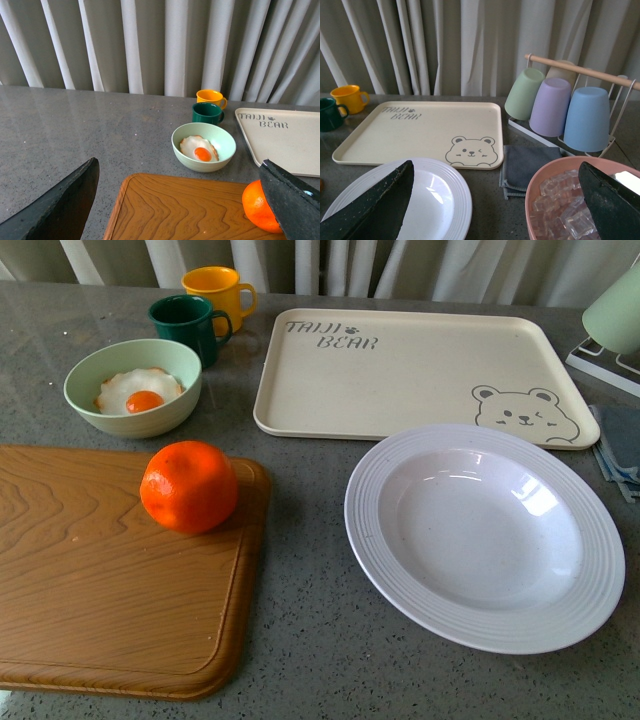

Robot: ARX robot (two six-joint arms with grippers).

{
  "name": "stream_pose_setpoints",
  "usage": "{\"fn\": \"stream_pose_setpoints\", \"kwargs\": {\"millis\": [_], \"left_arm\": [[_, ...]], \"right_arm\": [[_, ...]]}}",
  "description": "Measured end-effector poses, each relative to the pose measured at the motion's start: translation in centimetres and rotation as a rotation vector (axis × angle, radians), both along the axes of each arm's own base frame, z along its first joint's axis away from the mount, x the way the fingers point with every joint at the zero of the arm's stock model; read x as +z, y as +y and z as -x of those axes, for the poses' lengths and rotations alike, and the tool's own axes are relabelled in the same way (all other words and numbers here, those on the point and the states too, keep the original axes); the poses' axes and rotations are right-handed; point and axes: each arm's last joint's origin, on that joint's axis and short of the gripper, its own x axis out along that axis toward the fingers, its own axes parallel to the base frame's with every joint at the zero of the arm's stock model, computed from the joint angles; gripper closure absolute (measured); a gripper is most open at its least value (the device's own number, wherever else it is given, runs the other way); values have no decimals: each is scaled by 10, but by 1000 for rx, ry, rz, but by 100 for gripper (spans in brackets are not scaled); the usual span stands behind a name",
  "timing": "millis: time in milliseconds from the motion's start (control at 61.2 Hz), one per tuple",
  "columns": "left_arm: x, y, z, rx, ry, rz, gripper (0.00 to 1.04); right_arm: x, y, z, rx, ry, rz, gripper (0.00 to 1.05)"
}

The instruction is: Place orange and plate with both arms

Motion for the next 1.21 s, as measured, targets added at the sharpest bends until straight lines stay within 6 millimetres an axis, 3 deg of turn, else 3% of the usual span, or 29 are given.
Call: {"fn": "stream_pose_setpoints", "kwargs": {"millis": [278,392,457,735,980,1208], "left_arm": [[0,0,0,0,0,0,9],[1,-1,-2,-59,318,113,9],[2,-1,-9,-47,385,140,9],[27,-20,-68,-103,316,184,9],[-1,-52,-120,-186,406,183,9],[-23,-68,-151,-233,454,169,9]], "right_arm": [[0,0,0,0,0,0,9],[0,0,0,0,0,0,9],[0,0,0,0,0,0,9],[0,0,0,0,0,0,9],[0,0,0,0,0,0,9],[0,0,0,0,0,0,9]]}}
